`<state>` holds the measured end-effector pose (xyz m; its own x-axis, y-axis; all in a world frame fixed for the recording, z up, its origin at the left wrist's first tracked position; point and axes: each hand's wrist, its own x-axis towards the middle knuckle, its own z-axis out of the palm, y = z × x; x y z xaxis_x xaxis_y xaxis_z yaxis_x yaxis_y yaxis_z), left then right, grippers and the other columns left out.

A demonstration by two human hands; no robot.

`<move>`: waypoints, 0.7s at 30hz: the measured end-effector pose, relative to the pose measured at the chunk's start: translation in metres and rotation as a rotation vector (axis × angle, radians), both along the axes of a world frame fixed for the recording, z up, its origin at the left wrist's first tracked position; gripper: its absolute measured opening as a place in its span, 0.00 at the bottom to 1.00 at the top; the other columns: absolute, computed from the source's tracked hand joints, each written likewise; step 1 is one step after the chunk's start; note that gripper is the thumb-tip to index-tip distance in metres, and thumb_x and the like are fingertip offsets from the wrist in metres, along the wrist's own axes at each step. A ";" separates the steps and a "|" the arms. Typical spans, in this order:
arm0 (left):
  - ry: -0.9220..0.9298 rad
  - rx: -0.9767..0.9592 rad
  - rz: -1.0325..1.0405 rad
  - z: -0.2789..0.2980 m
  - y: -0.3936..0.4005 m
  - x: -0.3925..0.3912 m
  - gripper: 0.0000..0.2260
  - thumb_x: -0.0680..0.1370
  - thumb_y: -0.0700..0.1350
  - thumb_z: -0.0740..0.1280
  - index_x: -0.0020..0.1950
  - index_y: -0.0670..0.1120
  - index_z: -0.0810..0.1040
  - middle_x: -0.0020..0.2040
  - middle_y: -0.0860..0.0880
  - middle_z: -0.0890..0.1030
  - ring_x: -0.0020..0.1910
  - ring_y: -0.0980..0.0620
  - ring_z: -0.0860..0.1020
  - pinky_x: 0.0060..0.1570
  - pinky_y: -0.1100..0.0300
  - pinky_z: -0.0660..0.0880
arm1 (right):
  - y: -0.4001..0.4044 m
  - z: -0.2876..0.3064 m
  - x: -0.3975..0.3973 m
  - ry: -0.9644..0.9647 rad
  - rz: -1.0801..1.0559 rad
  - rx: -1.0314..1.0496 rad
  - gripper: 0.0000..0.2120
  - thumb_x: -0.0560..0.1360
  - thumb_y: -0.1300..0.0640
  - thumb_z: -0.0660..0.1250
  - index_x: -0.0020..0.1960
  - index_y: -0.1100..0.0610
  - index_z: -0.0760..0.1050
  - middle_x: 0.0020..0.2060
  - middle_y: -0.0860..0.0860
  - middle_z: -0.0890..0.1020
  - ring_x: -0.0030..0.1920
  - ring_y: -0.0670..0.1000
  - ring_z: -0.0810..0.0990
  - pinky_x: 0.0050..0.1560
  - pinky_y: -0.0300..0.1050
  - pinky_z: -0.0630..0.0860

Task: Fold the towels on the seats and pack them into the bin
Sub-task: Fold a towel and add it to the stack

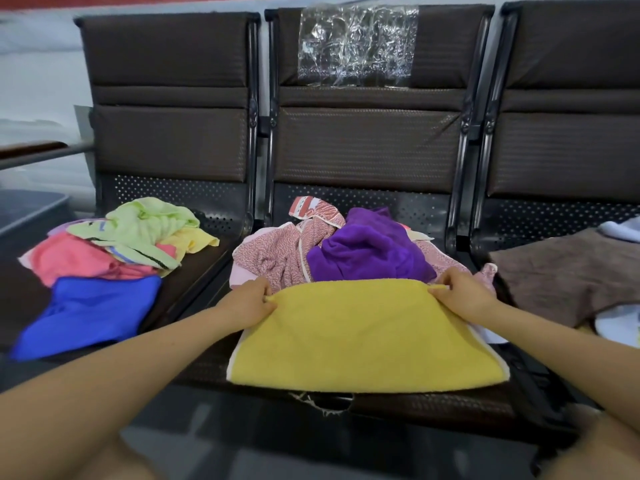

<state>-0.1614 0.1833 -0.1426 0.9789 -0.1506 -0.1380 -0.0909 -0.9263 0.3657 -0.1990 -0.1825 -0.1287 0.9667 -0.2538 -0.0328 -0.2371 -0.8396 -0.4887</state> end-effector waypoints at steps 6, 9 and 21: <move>-0.154 -0.099 0.154 0.016 0.002 -0.023 0.16 0.75 0.53 0.67 0.59 0.48 0.72 0.52 0.47 0.77 0.50 0.46 0.77 0.44 0.54 0.73 | -0.011 0.018 -0.017 0.095 -0.158 0.282 0.12 0.74 0.54 0.69 0.40 0.59 0.69 0.34 0.56 0.77 0.37 0.55 0.77 0.42 0.46 0.73; -0.060 -0.213 0.273 0.021 0.004 -0.043 0.16 0.76 0.54 0.66 0.53 0.42 0.74 0.50 0.44 0.77 0.47 0.47 0.76 0.45 0.52 0.72 | -0.020 0.025 -0.046 0.341 -0.182 0.699 0.15 0.73 0.52 0.73 0.52 0.60 0.75 0.45 0.58 0.82 0.44 0.56 0.81 0.43 0.47 0.78; 0.234 -0.590 0.463 0.017 -0.012 -0.066 0.22 0.78 0.48 0.67 0.68 0.39 0.70 0.65 0.41 0.74 0.61 0.43 0.74 0.51 0.55 0.70 | 0.004 0.064 -0.073 0.224 -0.143 1.135 0.18 0.77 0.57 0.65 0.66 0.61 0.71 0.57 0.61 0.81 0.55 0.60 0.80 0.53 0.57 0.76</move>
